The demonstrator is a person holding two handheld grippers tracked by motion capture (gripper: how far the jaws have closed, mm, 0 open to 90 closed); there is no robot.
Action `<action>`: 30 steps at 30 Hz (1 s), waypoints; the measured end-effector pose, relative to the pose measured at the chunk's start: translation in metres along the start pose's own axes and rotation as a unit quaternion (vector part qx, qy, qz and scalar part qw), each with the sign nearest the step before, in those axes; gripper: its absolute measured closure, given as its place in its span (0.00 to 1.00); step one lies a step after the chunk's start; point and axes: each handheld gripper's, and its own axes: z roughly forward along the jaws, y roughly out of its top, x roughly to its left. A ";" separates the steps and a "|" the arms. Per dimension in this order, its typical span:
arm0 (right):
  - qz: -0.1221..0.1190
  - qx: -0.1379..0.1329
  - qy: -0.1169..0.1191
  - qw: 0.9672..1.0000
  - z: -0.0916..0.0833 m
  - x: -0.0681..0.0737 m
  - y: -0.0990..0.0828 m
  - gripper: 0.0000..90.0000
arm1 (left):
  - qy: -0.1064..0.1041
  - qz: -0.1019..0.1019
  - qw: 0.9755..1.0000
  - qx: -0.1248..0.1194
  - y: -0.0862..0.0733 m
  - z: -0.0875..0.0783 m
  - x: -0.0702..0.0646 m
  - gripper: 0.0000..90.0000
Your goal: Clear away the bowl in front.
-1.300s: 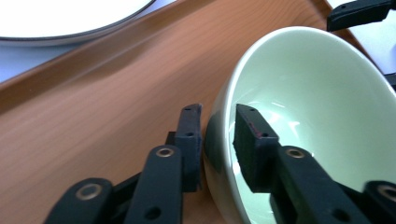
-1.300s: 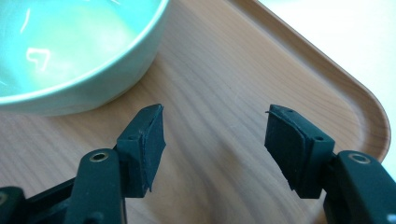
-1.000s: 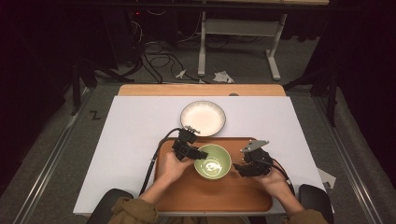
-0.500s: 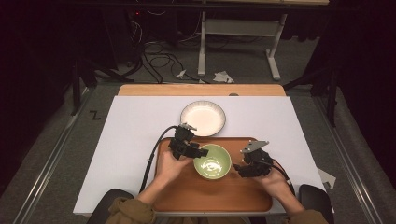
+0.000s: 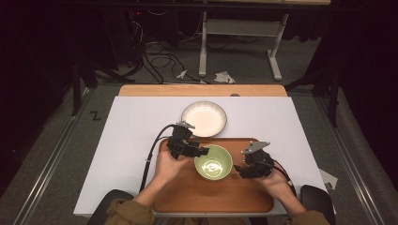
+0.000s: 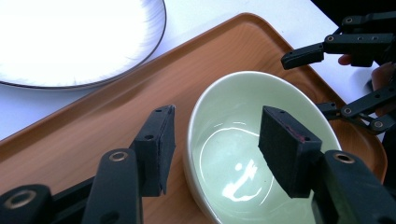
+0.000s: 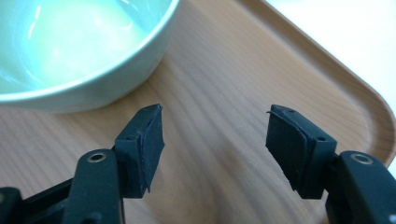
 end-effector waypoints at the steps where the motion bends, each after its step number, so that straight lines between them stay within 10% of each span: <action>1: 0.001 0.001 0.000 1.000 0.001 0.000 0.000 0.41 | 0.000 0.001 1.000 -0.001 0.000 -0.002 0.000 0.51; 30: 0.000 0.004 0.001 1.000 0.002 0.001 0.000 0.41 | 0.028 0.003 0.999 -0.026 -0.007 -0.045 -0.005 0.56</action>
